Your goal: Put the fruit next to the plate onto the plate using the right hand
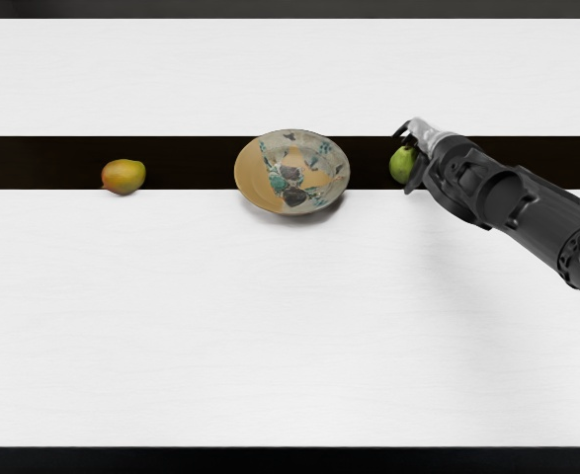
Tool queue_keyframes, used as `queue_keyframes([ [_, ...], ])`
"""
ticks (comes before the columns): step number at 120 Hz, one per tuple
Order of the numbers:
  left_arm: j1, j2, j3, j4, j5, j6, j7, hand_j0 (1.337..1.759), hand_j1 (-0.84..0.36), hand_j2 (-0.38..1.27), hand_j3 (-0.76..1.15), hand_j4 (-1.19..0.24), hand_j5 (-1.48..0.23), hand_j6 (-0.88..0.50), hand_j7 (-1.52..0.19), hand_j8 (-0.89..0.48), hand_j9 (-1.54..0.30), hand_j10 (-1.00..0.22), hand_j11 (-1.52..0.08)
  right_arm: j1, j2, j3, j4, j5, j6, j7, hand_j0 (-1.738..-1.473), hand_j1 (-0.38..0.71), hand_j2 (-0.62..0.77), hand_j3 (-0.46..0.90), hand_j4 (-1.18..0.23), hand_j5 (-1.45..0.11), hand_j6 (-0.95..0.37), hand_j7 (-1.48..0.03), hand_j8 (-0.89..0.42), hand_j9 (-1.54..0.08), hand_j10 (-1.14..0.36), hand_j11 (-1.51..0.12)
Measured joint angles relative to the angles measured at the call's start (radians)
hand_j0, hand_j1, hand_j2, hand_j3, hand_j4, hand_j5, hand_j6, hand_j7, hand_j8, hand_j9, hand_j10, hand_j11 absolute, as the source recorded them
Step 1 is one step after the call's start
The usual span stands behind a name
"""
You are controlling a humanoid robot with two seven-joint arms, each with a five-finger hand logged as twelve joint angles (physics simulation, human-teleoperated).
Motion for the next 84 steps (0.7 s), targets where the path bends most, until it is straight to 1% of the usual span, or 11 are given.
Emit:
queue_keyframes([
  [43, 0.0, 0.0, 0.0, 0.0, 0.0, 0.0, 0.0, 1.658, 0.35, 0.0, 0.0, 0.0, 0.0, 0.0, 0.0, 0.0, 0.0, 0.0, 0.0, 0.0, 0.0, 0.0, 0.0, 0.0, 0.0, -0.001, -1.658, 0.08, -0.07, 0.0, -0.36, -0.47, -0.36, -0.47, -0.36, -0.47, -0.36, -0.47],
  [55, 0.0, 0.0, 0.0, 0.0, 0.0, 0.0, 0.0, 1.658, 0.35, 0.0, 0.0, 0.0, 0.0, 0.0, 0.0, 0.0, 0.0, 0.0, 0.0, 0.0, 0.0, 0.0, 0.001, 0.011, 0.019, -0.004, -1.657, 0.23, -0.09, 0.0, -0.49, -0.62, -0.43, -0.63, -0.46, -0.62, -0.49, -0.62],
  [56, 0.0, 0.0, 0.0, 0.0, 0.0, 0.0, 0.0, 1.658, 0.35, 0.0, 0.0, 0.0, 0.0, 0.0, 0.0, 0.0, 0.0, 0.0, 0.0, 0.0, 0.0, 0.001, 0.001, 0.016, 0.03, -0.005, -1.657, 0.25, -0.09, 0.0, -0.51, -0.63, -0.45, -0.65, -0.43, -0.64, -0.51, -0.64],
  [60, 0.0, 0.0, 0.0, 0.0, 0.0, 0.0, 0.0, 1.658, 0.35, 0.0, 0.0, 0.0, 0.0, 0.0, 0.0, 0.0, 0.0, 0.0, 0.0, 0.0, 0.0, 0.003, -0.001, 0.041, 0.073, -0.009, -1.653, 0.33, -0.11, -0.01, -0.61, -0.66, -0.34, -0.72, -0.33, -0.71, -0.58, -0.7],
  [61, 0.0, 0.0, 0.0, 0.0, 0.0, 0.0, 0.0, 1.658, 0.35, 0.0, 0.0, 0.0, 0.0, 0.0, 0.0, 0.0, 0.0, 0.0, 0.0, 0.001, 0.0, 0.004, -0.002, 0.048, 0.083, -0.01, -1.651, 0.34, -0.09, -0.01, -0.63, -0.66, -0.32, -0.74, -0.31, -0.71, -0.58, -0.63],
  [65, 0.0, 0.0, 0.0, 0.0, 0.0, 0.0, 0.0, 1.658, 0.35, 0.0, 0.0, 0.0, 0.0, 0.0, 0.0, 0.0, 0.0, 0.0, 0.0, 0.003, 0.0, 0.004, -0.006, 0.07, 0.114, -0.012, -1.648, 0.39, -0.04, 0.0, -0.64, -0.68, -0.25, -0.8, -0.11, -0.9, -0.33, -0.98],
  [66, 0.0, 0.0, 0.0, 0.0, 0.0, 0.0, 0.0, 1.658, 0.35, 0.0, 0.0, 0.0, 0.0, 0.0, 0.0, 0.0, 0.0, 0.0, 0.0, 0.003, 0.0, 0.004, -0.007, 0.074, 0.121, -0.013, -1.648, 0.4, -0.03, 0.0, -0.65, -0.69, -0.24, -0.81, -0.05, -0.99, -0.29, -1.04],
  [72, 0.0, 0.0, 0.0, 0.0, 0.0, 0.0, 0.0, 1.658, 0.35, 0.0, 0.0, 0.0, 0.0, 0.0, 0.0, 0.0, 0.0, 0.0, 0.0, 0.006, -0.001, 0.002, -0.01, 0.099, 0.151, -0.016, -1.646, 0.43, -0.02, 0.0, -0.69, -0.72, -0.19, -0.9, 0.12, -1.16, -0.09, -1.28],
  [80, 0.0, 0.0, 0.0, 0.0, 0.0, 0.0, 0.0, 1.658, 0.35, 0.0, 0.0, 0.0, 0.0, 0.0, 0.0, 0.0, 0.0, 0.0, 0.0, 0.01, -0.002, 0.0, -0.015, 0.123, 0.177, -0.019, -1.642, 0.47, 0.01, 0.0, -0.69, -0.78, -0.08, -1.01, 0.23, -1.25, 0.04, -1.41],
  [82, 0.0, 0.0, 0.0, 0.0, 0.0, 0.0, 0.0, 1.658, 0.35, 0.0, 0.0, 0.0, 0.0, 0.0, 0.0, 0.0, 0.0, 0.0, 0.0, 0.011, -0.002, 0.004, -0.015, 0.131, 0.182, -0.021, -1.644, 0.48, 0.04, 0.0, -0.71, -0.79, -0.12, -1.0, 0.24, -1.27, 0.09, -1.47],
  [84, 0.0, 0.0, 0.0, 0.0, 0.0, 0.0, 0.0, 1.658, 0.35, 0.0, 0.0, 0.0, 0.0, 0.0, 0.0, 0.0, 0.0, 0.0, 0.0, 0.013, -0.002, 0.014, -0.015, 0.141, 0.189, -0.021, -1.644, 0.48, 0.05, 0.0, -0.73, -0.81, -0.15, -1.02, 0.2, -1.22, 0.07, -1.44],
])
